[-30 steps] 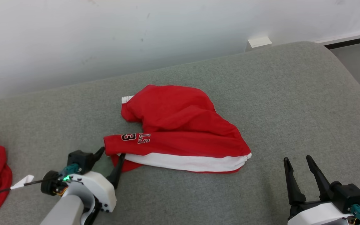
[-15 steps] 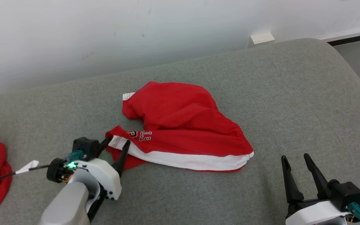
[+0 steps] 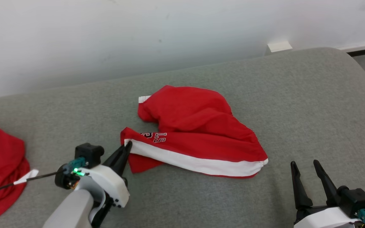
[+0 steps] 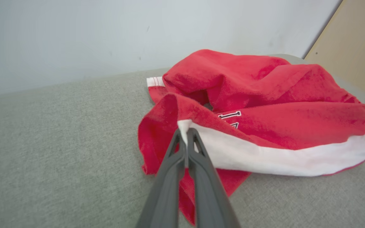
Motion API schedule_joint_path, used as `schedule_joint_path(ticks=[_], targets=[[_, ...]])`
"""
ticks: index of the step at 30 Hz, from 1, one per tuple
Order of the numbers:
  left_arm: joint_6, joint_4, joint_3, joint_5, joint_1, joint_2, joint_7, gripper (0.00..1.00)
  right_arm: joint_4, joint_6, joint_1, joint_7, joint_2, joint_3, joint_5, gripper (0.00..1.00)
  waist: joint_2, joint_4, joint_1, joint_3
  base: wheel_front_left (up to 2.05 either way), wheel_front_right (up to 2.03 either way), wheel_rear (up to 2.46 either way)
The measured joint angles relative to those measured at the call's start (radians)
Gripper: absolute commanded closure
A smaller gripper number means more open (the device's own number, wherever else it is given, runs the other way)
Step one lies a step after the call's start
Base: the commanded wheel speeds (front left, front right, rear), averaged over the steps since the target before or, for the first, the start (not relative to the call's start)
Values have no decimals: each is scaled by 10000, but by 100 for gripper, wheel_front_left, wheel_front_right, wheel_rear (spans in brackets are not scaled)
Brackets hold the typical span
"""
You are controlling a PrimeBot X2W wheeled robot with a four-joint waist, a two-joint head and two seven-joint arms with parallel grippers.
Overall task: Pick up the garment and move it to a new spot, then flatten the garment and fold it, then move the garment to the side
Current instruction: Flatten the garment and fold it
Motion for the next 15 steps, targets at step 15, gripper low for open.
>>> schedule_joint_path(ticks=[15], targets=[[474, -4274, 230, -1392, 2988, 1080, 1453, 100, 71, 0, 305, 0, -226, -167, -69, 0, 0, 1351, -1, -476, 0, 0, 0]])
